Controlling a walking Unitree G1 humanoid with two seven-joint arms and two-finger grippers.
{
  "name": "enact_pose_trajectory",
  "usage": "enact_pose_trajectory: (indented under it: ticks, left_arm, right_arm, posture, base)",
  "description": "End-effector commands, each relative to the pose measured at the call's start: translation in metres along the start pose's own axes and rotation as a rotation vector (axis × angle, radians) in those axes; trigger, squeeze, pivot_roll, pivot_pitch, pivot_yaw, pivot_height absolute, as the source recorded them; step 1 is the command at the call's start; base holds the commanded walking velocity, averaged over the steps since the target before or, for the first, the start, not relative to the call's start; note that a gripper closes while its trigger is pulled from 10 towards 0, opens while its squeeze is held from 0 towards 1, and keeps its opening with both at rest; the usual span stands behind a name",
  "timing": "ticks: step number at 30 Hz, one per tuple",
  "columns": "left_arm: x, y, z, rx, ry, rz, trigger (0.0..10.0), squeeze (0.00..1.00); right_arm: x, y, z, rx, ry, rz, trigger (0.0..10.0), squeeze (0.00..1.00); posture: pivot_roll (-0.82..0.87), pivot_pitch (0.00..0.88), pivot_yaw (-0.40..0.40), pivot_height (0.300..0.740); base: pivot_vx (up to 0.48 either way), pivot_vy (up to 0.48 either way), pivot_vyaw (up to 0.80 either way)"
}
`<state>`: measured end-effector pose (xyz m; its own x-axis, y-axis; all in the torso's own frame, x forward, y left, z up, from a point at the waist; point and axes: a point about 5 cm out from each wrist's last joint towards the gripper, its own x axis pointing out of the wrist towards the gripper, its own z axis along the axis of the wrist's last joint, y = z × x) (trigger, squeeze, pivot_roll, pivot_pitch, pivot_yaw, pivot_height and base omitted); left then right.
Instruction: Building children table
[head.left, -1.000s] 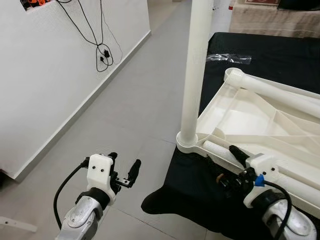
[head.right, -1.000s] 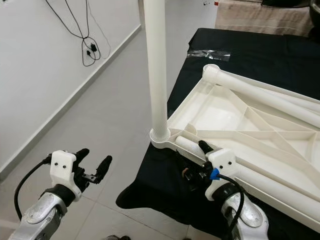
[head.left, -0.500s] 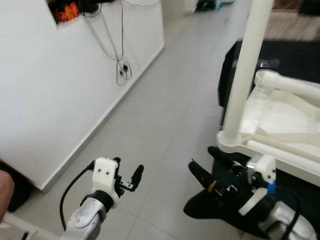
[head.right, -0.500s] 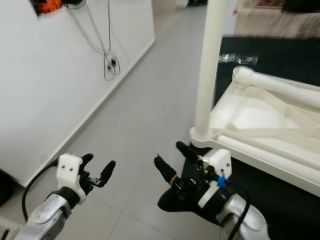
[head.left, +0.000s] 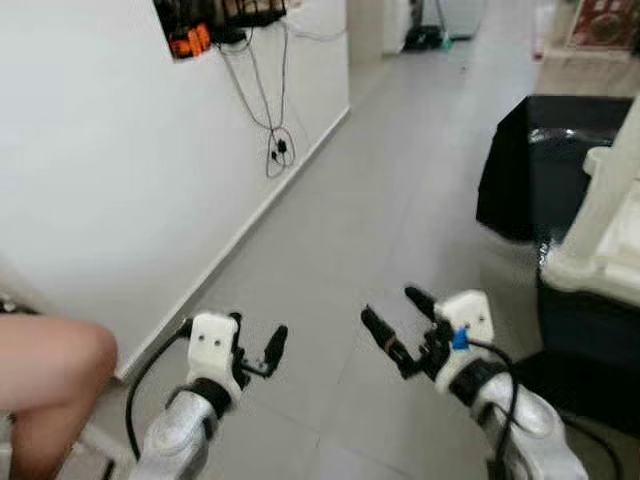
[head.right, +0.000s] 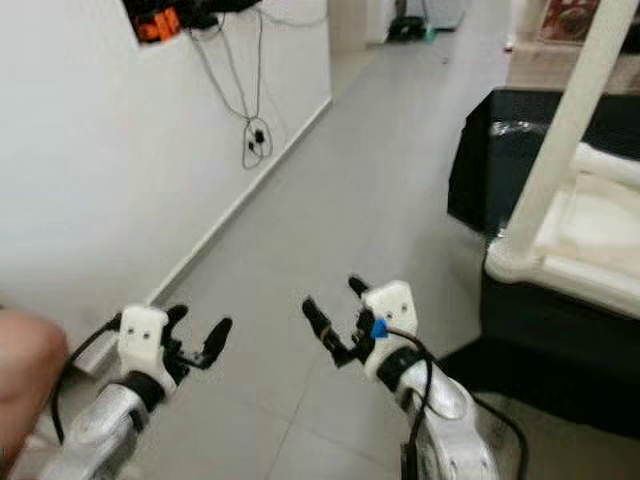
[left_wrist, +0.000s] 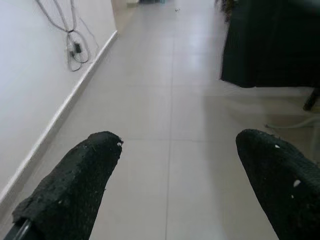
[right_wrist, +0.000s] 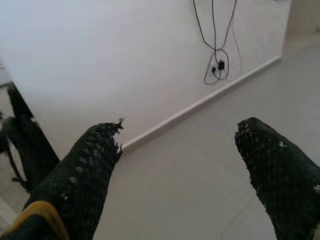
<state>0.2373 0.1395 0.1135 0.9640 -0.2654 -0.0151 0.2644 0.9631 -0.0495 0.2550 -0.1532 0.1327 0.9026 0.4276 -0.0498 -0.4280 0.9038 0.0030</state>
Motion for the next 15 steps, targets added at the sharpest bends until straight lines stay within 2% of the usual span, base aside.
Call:
enact_pose_trajectory:
  ticks: [1, 3, 8, 10, 15]
  left_arm:
    - [-0.0085, 0.0017, -0.0073, -0.014, 0.024, 0.013, 10.0, 0.0]
    - [-0.01, 0.002, -0.0074, -0.018, 0.019, 0.024, 10.0, 0.0]
    - [-0.0092, 0.0035, -0.0082, -0.039, 0.019, 0.04, 10.0, 0.0]
    - [-0.0095, 0.0038, -0.0084, -0.048, 0.019, 0.046, 10.0, 0.0]
    - [-0.0088, 0.0035, -0.0081, -0.054, 0.015, 0.05, 10.0, 0.0]
  right_arm:
    - [0.0045, 0.0026, -0.0082, 0.011, 0.032, -0.007, 10.0, 0.0]
    - [0.0069, -0.0021, -0.009, 0.01, 0.037, -0.037, 10.0, 0.0]
    - [0.0101, -0.0003, -0.0131, -0.005, 0.073, -0.016, 10.0, 0.0]
    - [0.01, -0.0006, -0.0129, -0.005, 0.066, -0.02, 10.0, 0.0]
    - [0.0106, -0.0024, -0.0119, -0.015, 0.047, -0.045, 10.0, 0.0]
  posture:
    - [-0.03, 0.088, 0.042, 0.74]
    - [-0.03, 0.09, 0.039, 0.74]
    - [-0.03, 0.094, 0.037, 0.74]
    - [-0.03, 0.107, 0.035, 0.74]
    - [-0.03, 0.115, 0.035, 0.74]
  base:
    - [0.48, 0.0, 0.0]
    - [0.48, 0.0, 0.0]
    - [0.48, 0.0, 0.0]
    - [0.48, 0.0, -0.4]
    - [0.48, 0.0, 0.0]
